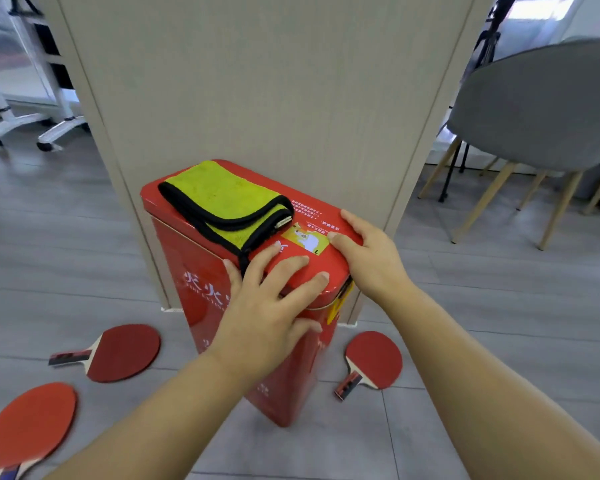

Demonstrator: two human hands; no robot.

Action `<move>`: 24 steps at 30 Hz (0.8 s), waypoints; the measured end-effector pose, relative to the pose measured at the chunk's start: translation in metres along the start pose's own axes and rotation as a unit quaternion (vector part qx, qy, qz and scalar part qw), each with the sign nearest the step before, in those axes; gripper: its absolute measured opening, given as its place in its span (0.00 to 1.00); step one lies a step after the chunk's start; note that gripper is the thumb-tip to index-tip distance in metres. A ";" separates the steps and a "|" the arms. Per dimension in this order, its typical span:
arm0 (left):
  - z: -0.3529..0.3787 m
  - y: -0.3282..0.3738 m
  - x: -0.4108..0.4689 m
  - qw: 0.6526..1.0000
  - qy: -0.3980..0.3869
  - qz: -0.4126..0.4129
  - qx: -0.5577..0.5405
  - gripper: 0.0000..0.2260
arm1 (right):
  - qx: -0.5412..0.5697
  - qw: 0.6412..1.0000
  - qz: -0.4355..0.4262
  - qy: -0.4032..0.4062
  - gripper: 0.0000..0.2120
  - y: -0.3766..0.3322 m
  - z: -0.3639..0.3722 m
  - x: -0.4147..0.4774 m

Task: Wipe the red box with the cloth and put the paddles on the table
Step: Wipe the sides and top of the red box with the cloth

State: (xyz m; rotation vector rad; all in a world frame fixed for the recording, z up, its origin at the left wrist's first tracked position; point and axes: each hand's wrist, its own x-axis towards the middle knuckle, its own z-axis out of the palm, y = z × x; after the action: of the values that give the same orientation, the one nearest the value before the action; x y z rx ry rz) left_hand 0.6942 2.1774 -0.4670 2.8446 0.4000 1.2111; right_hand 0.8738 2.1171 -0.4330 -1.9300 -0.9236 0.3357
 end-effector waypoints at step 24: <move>-0.144 -0.122 -0.099 0.967 -0.084 0.119 -0.208 0.21 | -0.083 0.995 0.044 0.011 0.21 -0.097 0.069 -0.172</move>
State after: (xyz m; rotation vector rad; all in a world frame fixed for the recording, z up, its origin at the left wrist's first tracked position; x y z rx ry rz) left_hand 0.4985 2.2605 -0.4511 2.6420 -0.1879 0.9326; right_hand 0.6728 2.0643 -0.4115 -2.1277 -0.8764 0.2965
